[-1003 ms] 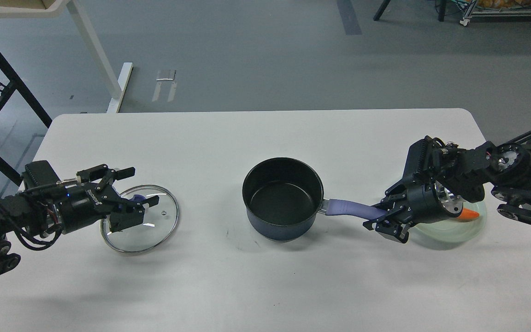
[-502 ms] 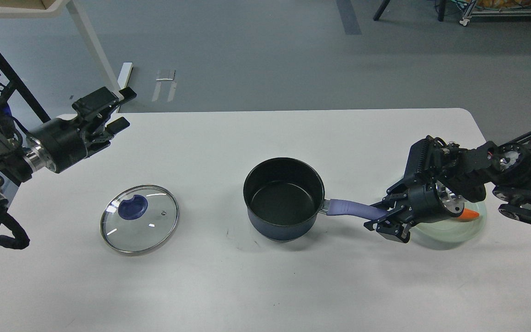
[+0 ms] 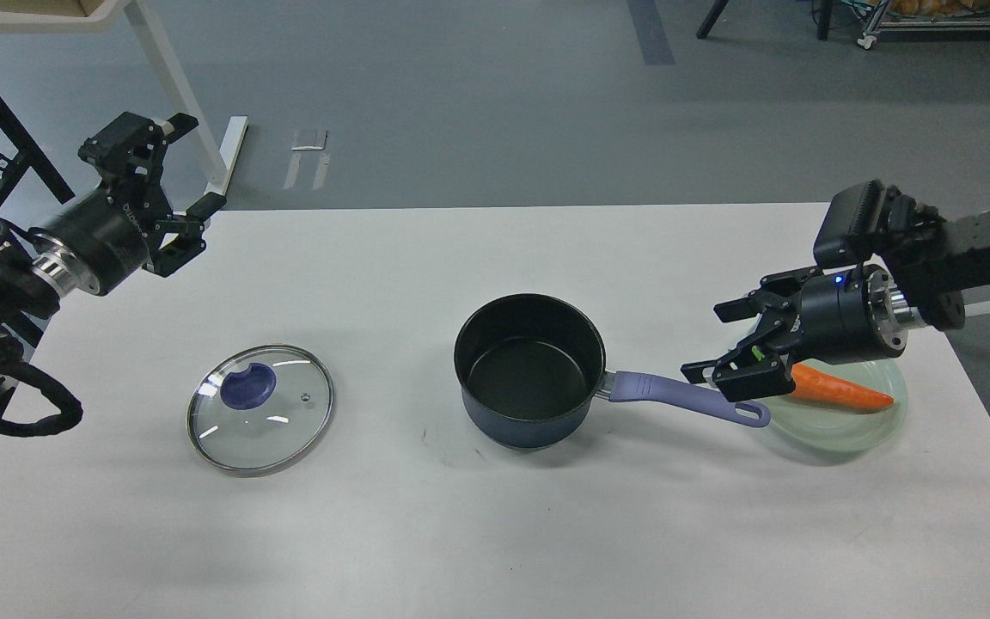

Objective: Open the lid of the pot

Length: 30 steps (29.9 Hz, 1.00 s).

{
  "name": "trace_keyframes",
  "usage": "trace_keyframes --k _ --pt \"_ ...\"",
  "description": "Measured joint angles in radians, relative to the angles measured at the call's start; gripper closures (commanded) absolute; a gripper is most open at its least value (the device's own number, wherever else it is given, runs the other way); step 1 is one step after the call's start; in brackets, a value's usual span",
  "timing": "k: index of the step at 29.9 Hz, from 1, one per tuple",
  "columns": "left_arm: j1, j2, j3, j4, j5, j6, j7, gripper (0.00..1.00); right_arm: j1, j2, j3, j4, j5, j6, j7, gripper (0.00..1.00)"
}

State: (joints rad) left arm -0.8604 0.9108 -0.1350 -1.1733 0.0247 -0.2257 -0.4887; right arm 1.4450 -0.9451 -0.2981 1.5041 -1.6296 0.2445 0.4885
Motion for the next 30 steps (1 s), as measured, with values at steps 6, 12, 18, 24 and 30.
trace_keyframes --k 6,12,18,24,30 --pt "0.009 -0.059 -0.024 0.103 -0.141 -0.088 0.022 0.01 -0.003 -0.076 0.084 -0.008 0.385 -0.052 0.0 0.02" --pt "0.056 -0.133 -0.089 0.166 -0.158 -0.143 0.039 0.01 -0.102 -0.067 0.115 -0.03 0.989 -0.232 0.0 0.01" --pt "0.106 -0.214 -0.173 0.233 -0.158 -0.16 0.097 0.01 -0.218 0.015 0.177 -0.085 1.445 -0.268 0.0 0.01" --pt "0.139 -0.257 -0.193 0.284 -0.158 -0.209 0.127 0.01 -0.402 0.163 0.356 -0.281 1.634 -0.177 0.0 0.01" --pt "0.154 -0.276 -0.196 0.298 -0.158 -0.22 0.131 0.01 -0.491 0.316 0.458 -0.524 1.749 -0.002 0.0 0.01"
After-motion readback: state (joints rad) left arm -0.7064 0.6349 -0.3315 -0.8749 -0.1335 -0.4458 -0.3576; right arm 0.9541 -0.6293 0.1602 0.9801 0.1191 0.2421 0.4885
